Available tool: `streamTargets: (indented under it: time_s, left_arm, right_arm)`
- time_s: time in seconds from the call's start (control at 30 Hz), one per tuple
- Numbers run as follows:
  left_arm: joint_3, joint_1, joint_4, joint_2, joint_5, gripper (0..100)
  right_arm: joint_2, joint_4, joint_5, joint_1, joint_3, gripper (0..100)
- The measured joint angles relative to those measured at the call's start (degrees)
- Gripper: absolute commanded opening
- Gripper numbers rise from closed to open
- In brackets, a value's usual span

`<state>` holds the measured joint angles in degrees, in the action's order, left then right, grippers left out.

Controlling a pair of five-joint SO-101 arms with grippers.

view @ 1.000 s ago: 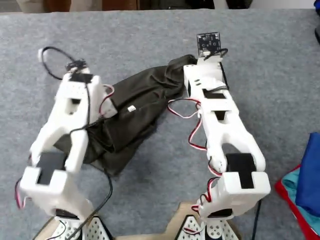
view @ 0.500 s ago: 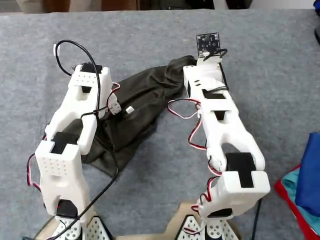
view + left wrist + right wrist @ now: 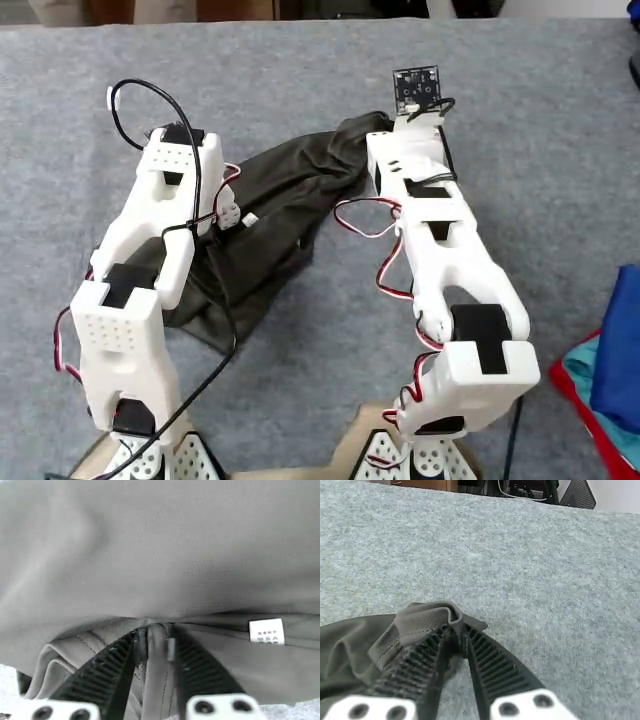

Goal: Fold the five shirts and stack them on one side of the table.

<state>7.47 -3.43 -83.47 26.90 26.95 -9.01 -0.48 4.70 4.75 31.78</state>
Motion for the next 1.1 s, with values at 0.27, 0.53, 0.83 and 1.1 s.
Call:
streamTargets:
  time_s: [0.27, 0.53, 0.83, 1.1]
  left_arm:
    - [4.0, -0.3, -0.1, 0.4, -1.5, 2]
    - [13.2, -0.3, -1.8, 0.4, -1.9, 2]
    - [46.5, 3.5, -15.8, 0.4, -7.4, 2]
    - [62.5, 11.0, -16.7, -7.6, -13.6, 2]
  right_arm:
    - [0.0, 0.0, 0.0, 0.0, 0.0, 0.5]
    - [0.0, -0.1, 0.0, 0.0, 0.0, 0.5]
    - [12.3, 4.9, 2.5, -0.3, 0.1, 0.5]
    - [37.9, 22.4, 3.3, -0.3, -5.5, 0.5]
